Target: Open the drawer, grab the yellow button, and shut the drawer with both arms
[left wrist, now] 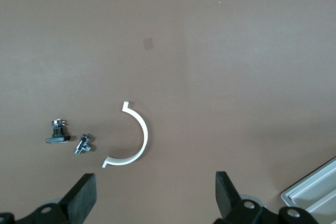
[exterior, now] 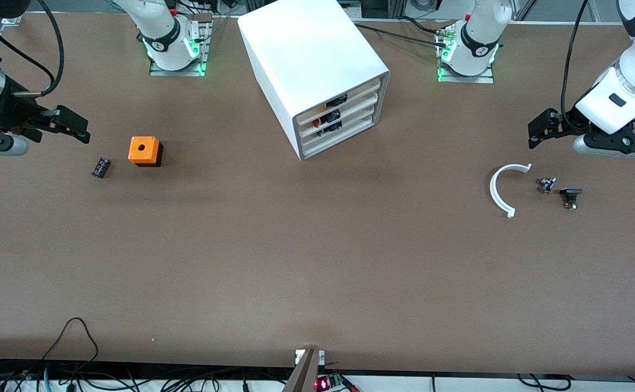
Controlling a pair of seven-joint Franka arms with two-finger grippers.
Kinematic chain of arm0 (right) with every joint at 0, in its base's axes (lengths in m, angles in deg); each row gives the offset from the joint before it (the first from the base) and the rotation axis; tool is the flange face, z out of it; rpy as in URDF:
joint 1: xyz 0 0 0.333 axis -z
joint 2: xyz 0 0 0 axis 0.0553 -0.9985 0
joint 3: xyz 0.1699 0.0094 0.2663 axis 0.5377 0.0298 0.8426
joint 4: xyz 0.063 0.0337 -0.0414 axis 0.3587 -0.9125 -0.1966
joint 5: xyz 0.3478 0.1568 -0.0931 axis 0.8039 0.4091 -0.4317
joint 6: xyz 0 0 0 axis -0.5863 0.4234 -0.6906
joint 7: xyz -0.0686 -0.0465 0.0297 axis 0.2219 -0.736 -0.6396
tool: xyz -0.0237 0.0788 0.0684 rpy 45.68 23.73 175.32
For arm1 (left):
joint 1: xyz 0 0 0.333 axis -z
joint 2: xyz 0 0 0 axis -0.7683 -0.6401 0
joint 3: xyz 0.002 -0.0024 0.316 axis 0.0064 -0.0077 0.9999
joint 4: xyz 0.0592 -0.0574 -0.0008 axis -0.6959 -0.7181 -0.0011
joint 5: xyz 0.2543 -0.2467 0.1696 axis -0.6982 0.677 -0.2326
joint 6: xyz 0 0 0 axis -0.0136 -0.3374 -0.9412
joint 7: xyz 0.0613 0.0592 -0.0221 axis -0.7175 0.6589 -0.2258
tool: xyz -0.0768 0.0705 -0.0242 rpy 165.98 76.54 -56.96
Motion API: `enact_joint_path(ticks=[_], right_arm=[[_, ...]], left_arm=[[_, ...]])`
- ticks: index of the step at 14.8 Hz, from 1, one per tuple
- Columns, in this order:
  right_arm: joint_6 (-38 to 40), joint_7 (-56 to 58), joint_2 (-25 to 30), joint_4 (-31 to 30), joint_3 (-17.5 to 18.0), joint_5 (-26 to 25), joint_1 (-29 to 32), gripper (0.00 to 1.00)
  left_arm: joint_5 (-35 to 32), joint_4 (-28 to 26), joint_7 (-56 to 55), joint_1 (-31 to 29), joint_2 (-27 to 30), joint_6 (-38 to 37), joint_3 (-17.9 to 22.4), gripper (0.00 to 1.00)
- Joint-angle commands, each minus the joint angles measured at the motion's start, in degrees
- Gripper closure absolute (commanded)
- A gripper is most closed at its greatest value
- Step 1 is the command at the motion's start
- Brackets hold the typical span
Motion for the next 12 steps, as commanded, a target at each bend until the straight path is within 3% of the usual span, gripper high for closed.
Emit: enact_joint_path(ticks=[1, 12], right_arm=[[1.8, 0.6, -0.9, 2.2, 0.8, -1.0, 0.4, 0.00], [-0.3, 0.8, -0.9, 2.0, 0.4, 1.5, 0.7, 0.00]], left_arm=[[-0.8, 1.5, 0.2, 0.2, -0.5, -1.3, -0.1, 0.00], [-0.6, 1.5, -0.1, 0.4, -0.5, -2.1, -0.2, 0.00]])
